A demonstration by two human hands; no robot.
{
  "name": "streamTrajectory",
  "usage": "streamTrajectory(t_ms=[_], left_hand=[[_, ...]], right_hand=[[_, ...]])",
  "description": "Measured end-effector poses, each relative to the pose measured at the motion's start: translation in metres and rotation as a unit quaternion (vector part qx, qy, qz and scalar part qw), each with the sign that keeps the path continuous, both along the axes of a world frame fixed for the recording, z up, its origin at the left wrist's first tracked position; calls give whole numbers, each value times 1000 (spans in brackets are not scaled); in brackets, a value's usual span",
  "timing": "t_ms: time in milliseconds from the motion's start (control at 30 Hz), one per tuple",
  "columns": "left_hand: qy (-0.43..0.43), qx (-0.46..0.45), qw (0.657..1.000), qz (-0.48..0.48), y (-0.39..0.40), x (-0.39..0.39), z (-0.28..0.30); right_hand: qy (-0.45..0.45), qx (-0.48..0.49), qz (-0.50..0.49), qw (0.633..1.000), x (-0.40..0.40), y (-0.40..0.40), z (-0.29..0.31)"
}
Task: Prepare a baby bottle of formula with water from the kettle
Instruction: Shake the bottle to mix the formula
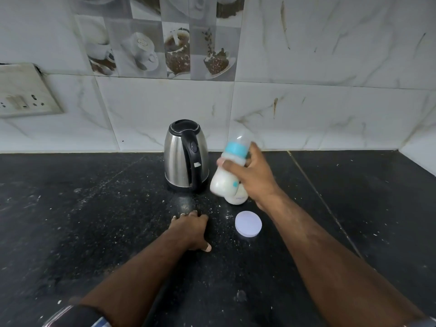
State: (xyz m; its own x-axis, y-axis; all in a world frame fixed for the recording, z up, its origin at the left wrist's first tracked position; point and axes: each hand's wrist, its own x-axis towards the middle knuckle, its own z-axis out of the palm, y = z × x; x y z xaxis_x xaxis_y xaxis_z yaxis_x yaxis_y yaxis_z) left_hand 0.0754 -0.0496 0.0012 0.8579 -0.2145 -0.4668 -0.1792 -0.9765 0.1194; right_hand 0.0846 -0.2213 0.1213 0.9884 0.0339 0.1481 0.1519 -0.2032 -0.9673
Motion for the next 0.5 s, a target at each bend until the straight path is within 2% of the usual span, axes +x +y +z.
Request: streamTrajectory(t_ms=[100,200,233,333,367,433,500], left_hand=[[6,3,1000,4,-4,1,2],[9,1,1000,13,-6,1,4],[10,2,1000,14,-6,1,5],[12,3,1000,16,-7,1,7],[9,3,1000,17,-7,1,6],[5,2,1000,17,-7,1,5],[4,1,1000,17,-6,1,4]], right_hand=[[25,-66,70,995,-7,5,-12],[-3,24,23,999,1,2,-3],[-2,28,29,999,1,3,-1],[16,-55,117,991,-5,7,-4],[8,-45,110,993,-3,8,-3],[-11,38,37,999,5,6,2],[-13,39,26,999,6,7,0]])
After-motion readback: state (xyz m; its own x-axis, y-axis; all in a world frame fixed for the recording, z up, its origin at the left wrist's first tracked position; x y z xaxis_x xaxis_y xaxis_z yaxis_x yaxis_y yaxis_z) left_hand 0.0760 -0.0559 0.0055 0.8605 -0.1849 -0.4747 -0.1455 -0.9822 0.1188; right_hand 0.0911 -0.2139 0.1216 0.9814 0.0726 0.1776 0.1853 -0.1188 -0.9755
